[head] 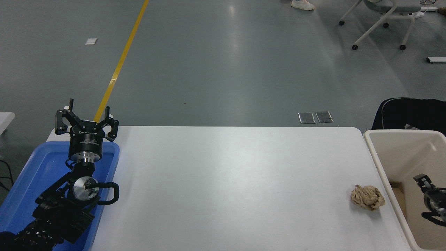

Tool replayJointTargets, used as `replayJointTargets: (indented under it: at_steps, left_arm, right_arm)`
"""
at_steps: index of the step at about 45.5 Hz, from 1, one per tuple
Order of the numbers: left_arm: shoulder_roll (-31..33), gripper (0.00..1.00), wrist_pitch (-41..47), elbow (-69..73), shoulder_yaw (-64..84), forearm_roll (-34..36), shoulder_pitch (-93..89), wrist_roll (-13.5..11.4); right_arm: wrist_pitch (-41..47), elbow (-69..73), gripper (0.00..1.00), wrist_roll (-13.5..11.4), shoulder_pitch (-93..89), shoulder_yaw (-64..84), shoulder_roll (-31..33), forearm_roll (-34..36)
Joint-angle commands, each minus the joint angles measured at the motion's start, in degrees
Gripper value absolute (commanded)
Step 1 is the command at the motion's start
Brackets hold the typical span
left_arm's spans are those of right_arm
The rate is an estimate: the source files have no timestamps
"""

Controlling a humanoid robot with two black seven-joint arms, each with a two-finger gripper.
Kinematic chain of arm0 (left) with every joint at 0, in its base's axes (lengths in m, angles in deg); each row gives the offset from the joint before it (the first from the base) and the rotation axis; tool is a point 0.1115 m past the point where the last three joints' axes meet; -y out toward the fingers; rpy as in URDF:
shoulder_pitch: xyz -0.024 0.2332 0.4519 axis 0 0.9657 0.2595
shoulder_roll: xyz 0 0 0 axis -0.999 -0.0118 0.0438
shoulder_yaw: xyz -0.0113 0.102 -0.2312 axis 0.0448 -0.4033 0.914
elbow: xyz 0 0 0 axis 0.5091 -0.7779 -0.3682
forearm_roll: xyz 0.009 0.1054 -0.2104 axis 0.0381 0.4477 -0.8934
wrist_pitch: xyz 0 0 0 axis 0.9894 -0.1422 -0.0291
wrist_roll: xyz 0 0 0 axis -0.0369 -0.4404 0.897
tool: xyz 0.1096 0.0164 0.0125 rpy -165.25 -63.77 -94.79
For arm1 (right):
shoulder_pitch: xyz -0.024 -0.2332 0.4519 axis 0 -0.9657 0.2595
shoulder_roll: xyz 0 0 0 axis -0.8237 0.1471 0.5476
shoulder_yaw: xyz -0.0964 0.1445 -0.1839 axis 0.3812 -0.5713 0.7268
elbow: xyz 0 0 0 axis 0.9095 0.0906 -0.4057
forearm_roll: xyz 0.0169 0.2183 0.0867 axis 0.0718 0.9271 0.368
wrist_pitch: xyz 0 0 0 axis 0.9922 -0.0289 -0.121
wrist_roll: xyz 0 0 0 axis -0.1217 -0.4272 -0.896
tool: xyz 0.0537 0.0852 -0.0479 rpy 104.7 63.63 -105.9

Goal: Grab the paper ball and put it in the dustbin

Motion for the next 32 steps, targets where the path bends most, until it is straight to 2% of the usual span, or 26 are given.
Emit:
replayJointTargets:
  at_steps: [1, 10, 14, 20, 32]
  left_arm:
    - [0.0, 0.99, 0.0, -0.1, 0.0, 0.0, -0.1, 0.0]
    - [0.0, 0.99, 0.0, -0.1, 0.0, 0.0, -0.2, -0.1]
    - [0.0, 0.99, 0.0, -0.1, 0.0, 0.0, -0.2, 0.0]
    - [0.0, 0.99, 0.0, -0.1, 0.0, 0.0, -0.2, 0.0]
    - [0.0, 0.99, 0.0, -0.1, 0.0, 0.0, -0.2, -0.1]
  right_arm:
    - [0.1, 30.1, 0.98, 0.5, 17.6, 6.7, 13.9, -5.9]
    - [0.5, 50.7, 1.00, 0.4, 34.9, 16.9, 19.8, -16.8]
    - [1.6, 58.8, 1.00, 0.4, 42.2, 21.5, 20.3, -18.8]
    - [3.3, 69.1, 1.00, 0.4, 53.7, 28.2, 18.1, -18.7]
    - [9.4, 77.2, 1.00, 0.4, 72.0, 39.2, 11.5, -18.6]
